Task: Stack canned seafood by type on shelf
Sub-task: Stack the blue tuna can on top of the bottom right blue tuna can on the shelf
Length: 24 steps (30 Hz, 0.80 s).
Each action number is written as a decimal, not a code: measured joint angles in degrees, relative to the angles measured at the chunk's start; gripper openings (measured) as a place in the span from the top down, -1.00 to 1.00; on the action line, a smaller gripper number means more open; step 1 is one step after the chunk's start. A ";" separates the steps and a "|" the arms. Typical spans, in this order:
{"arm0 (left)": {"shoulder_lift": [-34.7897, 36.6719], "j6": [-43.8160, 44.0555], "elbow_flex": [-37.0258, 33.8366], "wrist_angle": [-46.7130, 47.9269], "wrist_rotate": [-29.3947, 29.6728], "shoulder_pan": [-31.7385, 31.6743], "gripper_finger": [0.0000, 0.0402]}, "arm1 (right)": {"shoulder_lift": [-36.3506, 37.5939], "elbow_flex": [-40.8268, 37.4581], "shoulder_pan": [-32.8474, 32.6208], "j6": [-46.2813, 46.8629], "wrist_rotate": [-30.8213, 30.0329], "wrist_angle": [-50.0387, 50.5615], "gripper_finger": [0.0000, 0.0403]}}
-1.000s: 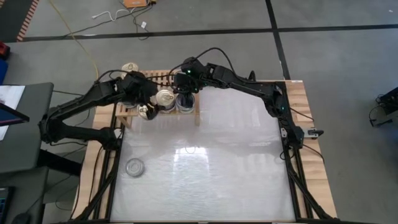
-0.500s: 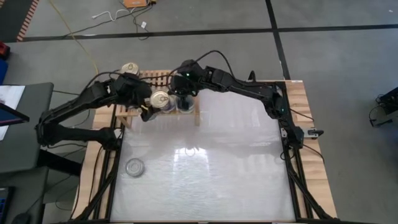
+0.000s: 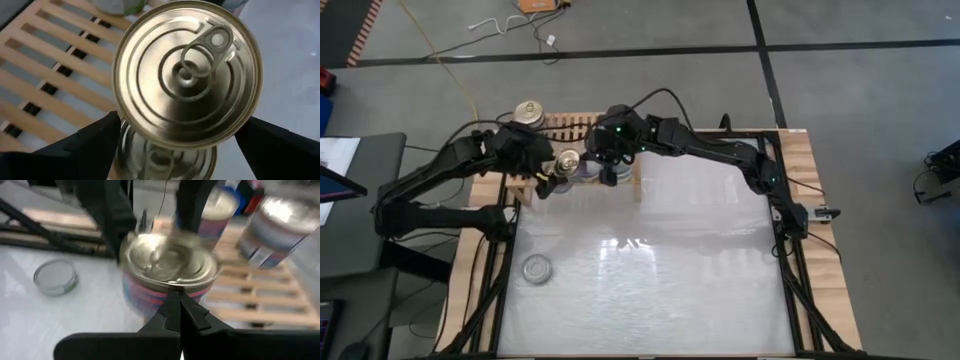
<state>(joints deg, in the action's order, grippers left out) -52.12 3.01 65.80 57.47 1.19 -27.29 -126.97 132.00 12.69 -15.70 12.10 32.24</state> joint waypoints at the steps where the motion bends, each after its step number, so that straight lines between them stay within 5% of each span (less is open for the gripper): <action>1: 0.26 0.02 0.00 0.63 0.21 0.00 -0.83 | -0.33 0.02 -0.11 0.67 0.00 -0.33 0.92; 24: 6.56 0.39 0.19 1.79 0.80 -0.04 -0.83 | -2.56 0.72 -1.92 2.81 -1.64 -3.66 0.92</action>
<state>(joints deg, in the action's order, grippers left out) -45.56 3.40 65.99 59.26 1.99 -27.33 -129.54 132.73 10.77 -12.89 10.46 28.58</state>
